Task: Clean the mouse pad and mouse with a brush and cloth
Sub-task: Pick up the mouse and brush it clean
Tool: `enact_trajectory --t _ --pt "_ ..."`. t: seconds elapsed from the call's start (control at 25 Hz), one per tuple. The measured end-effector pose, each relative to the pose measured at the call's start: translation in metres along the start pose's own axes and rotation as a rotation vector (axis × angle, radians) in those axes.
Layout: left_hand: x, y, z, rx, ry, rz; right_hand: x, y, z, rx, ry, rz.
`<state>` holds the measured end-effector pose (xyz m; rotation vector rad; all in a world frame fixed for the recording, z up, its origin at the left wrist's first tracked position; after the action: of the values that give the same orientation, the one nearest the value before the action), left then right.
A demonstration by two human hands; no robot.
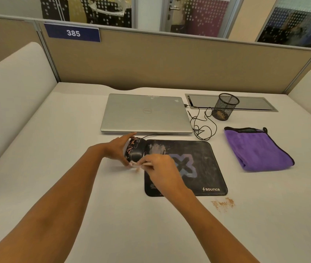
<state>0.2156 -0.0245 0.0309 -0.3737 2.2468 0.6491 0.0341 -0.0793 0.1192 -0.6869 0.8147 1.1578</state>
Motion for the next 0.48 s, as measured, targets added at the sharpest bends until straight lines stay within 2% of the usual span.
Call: enact_trajectory --t 0.12,0.2,0.28,0.48 --pt "0.000 -0.001 0.000 -0.007 0.008 0.007 -0.030 -0.015 -0.009 0.104 -0.156 -0.224" --pt "0.001 -0.002 0.000 -0.009 0.014 0.017 -0.035 -0.033 -0.018 0.132 -0.164 -0.294" --pt "0.001 -0.002 0.001 -0.010 0.005 0.016 -0.031 -0.052 -0.024 0.140 -0.122 -0.279" --pt "0.001 -0.002 -0.001 -0.011 0.005 0.016 -0.014 -0.078 -0.030 0.063 0.094 -0.098"
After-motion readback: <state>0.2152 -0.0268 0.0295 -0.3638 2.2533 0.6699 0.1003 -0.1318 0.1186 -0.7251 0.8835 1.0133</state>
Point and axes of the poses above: each hand's wrist, its own y-axis away from the middle knuckle, its own x-axis out of the palm, z = x × y, the point moved 5 cm from there along -y, towards the middle knuckle
